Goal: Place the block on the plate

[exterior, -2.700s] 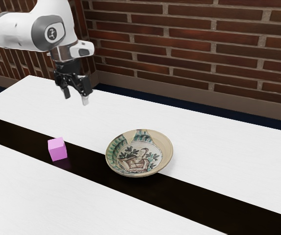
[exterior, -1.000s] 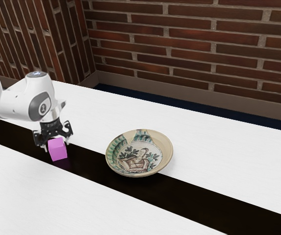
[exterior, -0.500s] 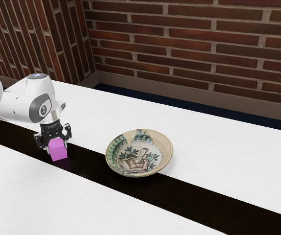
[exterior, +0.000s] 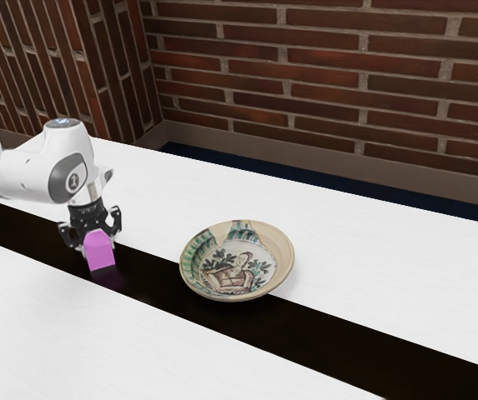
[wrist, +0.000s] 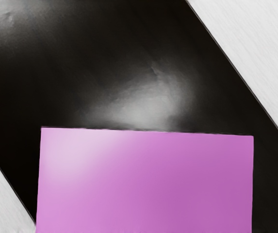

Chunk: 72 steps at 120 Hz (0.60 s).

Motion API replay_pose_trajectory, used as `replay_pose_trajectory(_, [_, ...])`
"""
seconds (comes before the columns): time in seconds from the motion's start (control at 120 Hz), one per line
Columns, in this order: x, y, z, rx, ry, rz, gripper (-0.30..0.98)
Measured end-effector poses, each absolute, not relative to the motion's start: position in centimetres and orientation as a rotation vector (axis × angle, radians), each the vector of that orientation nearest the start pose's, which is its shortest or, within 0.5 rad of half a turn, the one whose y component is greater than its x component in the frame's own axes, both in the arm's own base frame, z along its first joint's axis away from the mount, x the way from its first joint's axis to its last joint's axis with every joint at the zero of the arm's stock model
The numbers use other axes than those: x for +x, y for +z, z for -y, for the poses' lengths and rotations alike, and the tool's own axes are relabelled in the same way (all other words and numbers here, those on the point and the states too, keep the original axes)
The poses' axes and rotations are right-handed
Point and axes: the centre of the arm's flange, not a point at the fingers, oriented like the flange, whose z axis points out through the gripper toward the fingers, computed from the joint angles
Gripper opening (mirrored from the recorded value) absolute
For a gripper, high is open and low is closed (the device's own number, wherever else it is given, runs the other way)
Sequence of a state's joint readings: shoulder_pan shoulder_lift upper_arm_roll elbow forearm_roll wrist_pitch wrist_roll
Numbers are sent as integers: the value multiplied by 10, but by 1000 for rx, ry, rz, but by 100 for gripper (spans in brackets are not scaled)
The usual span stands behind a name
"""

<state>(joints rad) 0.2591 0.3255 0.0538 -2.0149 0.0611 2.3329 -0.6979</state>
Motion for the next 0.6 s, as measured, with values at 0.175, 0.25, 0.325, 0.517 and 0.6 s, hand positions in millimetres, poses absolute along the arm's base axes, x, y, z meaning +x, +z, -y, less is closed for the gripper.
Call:
replay_pose_trajectory(0.175, [578, 329, -142, -2789, -89, 1338, 35])
replay_pose_trajectory(0.25, [585, 344, -104, -2836, -128, 1255, 32])
replay_pose_trajectory(0.325, [591, 352, -63, -2883, -148, 1165, 30])
replay_pose_trajectory(0.517, [595, 373, 28, -2982, -211, 975, 22])
replay_pose_trajectory(0.6, [595, 374, 58, -3008, -219, 912, 20])
